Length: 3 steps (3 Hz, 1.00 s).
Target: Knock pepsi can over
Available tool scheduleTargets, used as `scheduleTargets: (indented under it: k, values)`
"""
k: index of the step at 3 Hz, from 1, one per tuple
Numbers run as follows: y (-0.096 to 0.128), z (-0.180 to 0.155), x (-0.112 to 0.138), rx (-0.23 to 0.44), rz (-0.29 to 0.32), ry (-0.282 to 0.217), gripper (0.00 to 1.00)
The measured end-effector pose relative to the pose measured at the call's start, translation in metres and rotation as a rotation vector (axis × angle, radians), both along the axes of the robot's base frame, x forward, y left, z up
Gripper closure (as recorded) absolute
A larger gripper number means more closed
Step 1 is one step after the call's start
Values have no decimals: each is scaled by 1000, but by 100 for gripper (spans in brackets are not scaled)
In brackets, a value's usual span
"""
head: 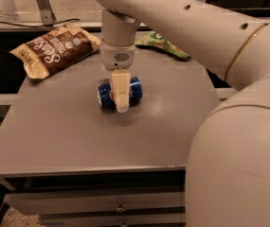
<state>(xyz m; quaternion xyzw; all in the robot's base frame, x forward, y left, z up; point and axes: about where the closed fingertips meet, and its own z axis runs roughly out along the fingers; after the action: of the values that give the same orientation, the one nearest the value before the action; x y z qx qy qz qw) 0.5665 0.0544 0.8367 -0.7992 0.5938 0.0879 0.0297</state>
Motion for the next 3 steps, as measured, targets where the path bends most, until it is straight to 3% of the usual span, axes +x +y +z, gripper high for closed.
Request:
scheduleTargets:
  k: [2,3]
  values:
    - [-3,0,-1,1,-22,-13,0]
    - [-15,12,2,54,-91,-44,0]
